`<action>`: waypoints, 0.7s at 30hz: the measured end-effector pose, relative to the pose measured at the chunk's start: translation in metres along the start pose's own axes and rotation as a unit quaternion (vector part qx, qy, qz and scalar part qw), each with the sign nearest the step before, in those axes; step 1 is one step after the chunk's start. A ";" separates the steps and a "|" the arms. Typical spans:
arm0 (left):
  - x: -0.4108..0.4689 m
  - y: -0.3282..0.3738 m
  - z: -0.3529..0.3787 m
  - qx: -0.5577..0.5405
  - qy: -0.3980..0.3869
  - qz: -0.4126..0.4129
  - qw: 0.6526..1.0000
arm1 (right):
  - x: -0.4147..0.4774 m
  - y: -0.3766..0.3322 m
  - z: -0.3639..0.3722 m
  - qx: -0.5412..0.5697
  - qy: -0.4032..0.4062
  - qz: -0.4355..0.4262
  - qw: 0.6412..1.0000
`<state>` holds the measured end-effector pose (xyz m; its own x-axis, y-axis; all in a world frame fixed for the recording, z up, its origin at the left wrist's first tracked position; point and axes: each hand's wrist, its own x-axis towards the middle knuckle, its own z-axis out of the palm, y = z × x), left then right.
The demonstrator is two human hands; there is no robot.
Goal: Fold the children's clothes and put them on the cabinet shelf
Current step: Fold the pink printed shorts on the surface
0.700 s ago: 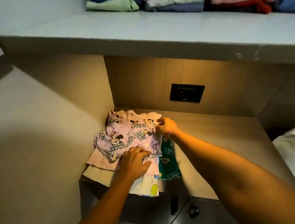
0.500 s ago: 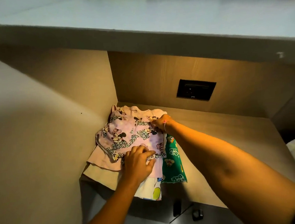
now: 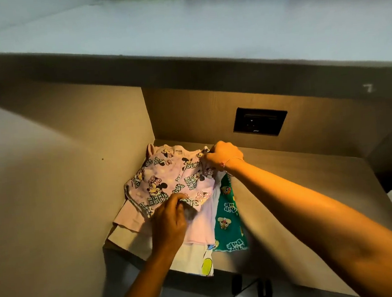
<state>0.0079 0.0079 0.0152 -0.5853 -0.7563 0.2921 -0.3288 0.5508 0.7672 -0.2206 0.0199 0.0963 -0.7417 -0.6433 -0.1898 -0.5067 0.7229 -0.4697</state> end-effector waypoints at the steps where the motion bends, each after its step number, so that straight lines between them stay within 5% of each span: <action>1: 0.004 0.003 -0.006 -0.011 0.015 -0.001 1.000 | -0.004 0.000 -0.007 0.096 -0.026 0.012 0.995; 5: 0.038 0.035 -0.026 -0.070 0.053 -0.007 0.996 | -0.023 0.012 -0.049 0.447 -0.120 0.084 0.882; 9: 0.093 0.098 -0.014 -0.136 0.048 0.089 0.986 | -0.036 0.041 -0.102 0.565 -0.055 0.081 0.820; 14: 0.143 0.175 0.032 -0.239 -0.008 0.092 0.967 | -0.079 0.101 -0.165 0.635 0.096 0.071 0.763; 18: 0.115 0.197 0.059 -0.304 -0.107 0.201 0.925 | -0.161 0.172 -0.161 0.622 0.192 0.067 0.756; 21: 0.059 0.165 0.092 -0.262 -0.229 0.211 0.913 | -0.231 0.220 -0.105 0.536 0.191 0.129 0.812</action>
<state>-0.1494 0.0863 0.1064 -0.8659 -0.2229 0.4479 0.3276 0.4240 0.8444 -0.2061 0.3539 0.1273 -0.9487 -0.2314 -0.2156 0.2086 0.0545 -0.9765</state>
